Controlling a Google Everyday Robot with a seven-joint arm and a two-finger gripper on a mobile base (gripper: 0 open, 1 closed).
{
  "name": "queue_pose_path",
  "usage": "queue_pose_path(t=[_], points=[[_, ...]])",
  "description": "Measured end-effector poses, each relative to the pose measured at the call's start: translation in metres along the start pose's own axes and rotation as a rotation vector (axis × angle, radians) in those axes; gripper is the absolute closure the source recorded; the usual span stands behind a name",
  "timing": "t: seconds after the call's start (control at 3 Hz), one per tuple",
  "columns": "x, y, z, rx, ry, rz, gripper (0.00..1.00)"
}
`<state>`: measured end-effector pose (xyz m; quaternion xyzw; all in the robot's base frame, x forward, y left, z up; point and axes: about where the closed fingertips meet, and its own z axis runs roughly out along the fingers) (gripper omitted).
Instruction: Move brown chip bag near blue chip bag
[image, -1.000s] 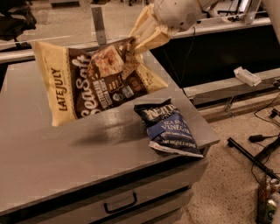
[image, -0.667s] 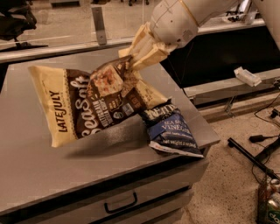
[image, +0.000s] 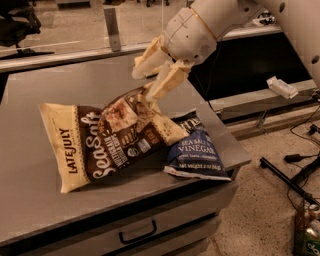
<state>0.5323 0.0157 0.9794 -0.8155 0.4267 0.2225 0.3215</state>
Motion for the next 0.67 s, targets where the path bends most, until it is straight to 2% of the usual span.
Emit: queue_pose_path(t=[0.33,0.67], points=[[-0.0009,-0.0027,0.0019,0.006,-0.002,-0.002,0.00],[-0.0009,-0.0028,0.0019,0.006,-0.002,-0.002,0.00]])
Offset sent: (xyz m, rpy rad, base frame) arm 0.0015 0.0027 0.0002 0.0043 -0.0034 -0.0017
